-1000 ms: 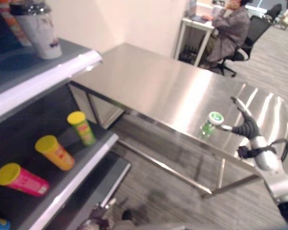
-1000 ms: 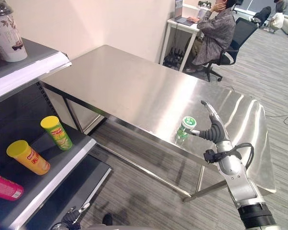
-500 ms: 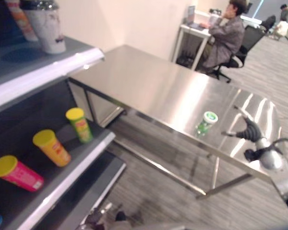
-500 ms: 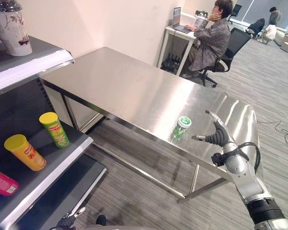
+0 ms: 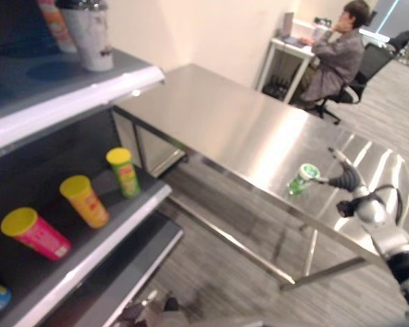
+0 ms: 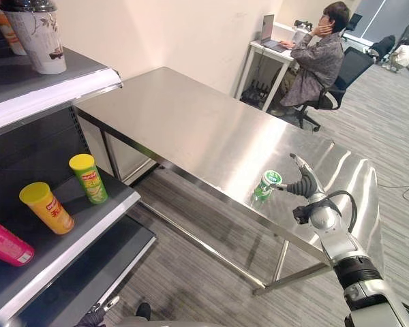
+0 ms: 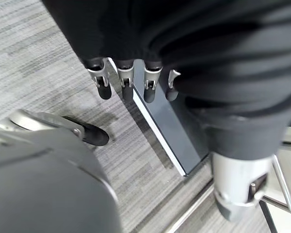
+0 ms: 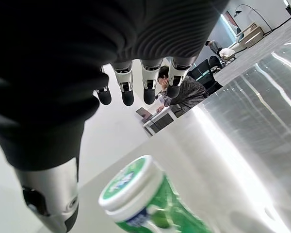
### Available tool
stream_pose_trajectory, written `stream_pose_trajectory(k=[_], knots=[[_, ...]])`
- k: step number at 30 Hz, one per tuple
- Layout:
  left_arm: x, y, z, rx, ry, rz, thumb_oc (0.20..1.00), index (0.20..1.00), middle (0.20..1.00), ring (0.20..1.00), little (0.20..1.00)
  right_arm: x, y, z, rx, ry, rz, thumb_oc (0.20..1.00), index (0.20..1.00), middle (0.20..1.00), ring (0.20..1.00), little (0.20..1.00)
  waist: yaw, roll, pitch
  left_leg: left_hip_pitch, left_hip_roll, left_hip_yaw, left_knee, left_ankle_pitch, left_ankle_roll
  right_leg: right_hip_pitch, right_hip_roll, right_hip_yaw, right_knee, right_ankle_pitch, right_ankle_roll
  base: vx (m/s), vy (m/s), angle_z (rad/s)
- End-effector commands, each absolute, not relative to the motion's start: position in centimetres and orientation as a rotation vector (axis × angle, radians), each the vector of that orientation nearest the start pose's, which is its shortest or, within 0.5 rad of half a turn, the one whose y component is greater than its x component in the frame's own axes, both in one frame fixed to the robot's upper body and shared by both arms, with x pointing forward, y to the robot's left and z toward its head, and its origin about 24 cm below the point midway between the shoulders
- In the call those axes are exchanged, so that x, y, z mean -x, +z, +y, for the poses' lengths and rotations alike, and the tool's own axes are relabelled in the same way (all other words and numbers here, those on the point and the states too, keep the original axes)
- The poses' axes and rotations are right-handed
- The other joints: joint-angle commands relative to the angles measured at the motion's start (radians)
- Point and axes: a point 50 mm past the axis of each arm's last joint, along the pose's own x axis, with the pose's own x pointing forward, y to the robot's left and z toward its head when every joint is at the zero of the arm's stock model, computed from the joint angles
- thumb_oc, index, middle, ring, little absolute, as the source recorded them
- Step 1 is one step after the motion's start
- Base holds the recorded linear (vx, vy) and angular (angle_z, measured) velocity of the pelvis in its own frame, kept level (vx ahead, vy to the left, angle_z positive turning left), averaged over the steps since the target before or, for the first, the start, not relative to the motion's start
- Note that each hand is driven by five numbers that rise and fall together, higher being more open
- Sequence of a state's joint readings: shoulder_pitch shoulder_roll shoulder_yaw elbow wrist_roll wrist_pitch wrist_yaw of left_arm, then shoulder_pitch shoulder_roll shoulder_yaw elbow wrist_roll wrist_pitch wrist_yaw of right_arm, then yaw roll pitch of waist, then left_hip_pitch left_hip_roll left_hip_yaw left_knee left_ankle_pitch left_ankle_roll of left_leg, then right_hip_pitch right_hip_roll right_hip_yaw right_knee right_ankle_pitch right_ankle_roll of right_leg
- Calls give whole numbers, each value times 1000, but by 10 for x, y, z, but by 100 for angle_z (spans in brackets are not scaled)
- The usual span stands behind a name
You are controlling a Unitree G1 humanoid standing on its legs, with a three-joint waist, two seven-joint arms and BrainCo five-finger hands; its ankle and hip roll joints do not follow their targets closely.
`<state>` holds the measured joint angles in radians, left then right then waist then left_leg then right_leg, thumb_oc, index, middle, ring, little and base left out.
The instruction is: Put the goods on the table back onto the shelves and tidy them up.
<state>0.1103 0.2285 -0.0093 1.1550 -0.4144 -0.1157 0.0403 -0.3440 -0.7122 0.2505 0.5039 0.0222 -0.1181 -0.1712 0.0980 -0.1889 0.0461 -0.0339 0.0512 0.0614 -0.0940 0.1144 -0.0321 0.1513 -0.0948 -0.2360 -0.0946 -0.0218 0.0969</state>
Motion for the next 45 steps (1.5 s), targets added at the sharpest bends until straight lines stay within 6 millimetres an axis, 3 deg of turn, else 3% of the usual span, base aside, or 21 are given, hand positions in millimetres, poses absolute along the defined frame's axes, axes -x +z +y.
stream_pose_trajectory(k=[1, 25, 39, 40, 41, 42, 45], knots=[[-78, -163, 221, 117, 344, 1099, 1000, 1000, 1000, 1000, 1000, -330, 115, -280, 734, -160, -88, 1000, 1000, 1000, 1000, 1000, 44, 27, 2, 98, 58, -31, 7, -142, -41, -47, -36, -22, 28, 25, 35, 13, 1, 4], [-78, -163, 222, 140, 355, 1093, 1000, 1000, 1000, 1000, 1000, -337, 74, -273, 722, -100, 111, 1000, 1000, 1000, 1000, 1000, 58, 27, 21, 80, 50, -66, 7, -142, -42, -46, -40, -57, 26, 20, 34, 9, -1, 4], [-75, -163, 224, 132, 371, 1101, 1000, 1000, 1000, 1000, 1000, -337, 77, -273, 673, -178, 70, 1000, 1000, 1000, 1000, 1000, 68, 30, 27, 77, 49, -74, 7, -145, -43, -41, -40, -69, 18, 17, 32, 7, 0, 2], [-74, -163, 224, 130, 372, 1102, 1000, 1000, 1000, 1000, 1000, -337, 77, -272, 671, -179, 69, 896, 896, 896, 896, 896, 68, 30, 27, 77, 48, -75, 7, -146, -43, -40, -40, -69, 18, 17, 32, 0, 0, 0], [-74, -163, 224, 129, 372, 1103, 1000, 1000, 1000, 1000, 1000, -337, 76, -272, 668, -182, 72, 416, 416, 416, 416, 416, 69, 30, 27, 76, 48, -75, 7, -146, -43, -40, -40, -70, 17, 17, 32, 0, 0, 0], [-73, -163, 224, 128, 373, 1105, 1000, 1000, 1000, 1000, 1000, -337, 74, -272, 663, -188, 79, 200, 200, 200, 200, 200, 70, 31, 27, 76, 48, -77, 7, -146, -42, -40, -40, -70, 17, 17, 32, 0, 0, 0], [-74, -163, 224, 123, 367, 1104, 1000, 1000, 1000, 1000, 1000, -335, 70, -272, 655, -195, 87, 200, 200, 200, 200, 200, 71, 32, 28, 75, 48, -79, 7, -146, -42, -40, -40, -73, 18, 16, 32, 0, 0, 0]])
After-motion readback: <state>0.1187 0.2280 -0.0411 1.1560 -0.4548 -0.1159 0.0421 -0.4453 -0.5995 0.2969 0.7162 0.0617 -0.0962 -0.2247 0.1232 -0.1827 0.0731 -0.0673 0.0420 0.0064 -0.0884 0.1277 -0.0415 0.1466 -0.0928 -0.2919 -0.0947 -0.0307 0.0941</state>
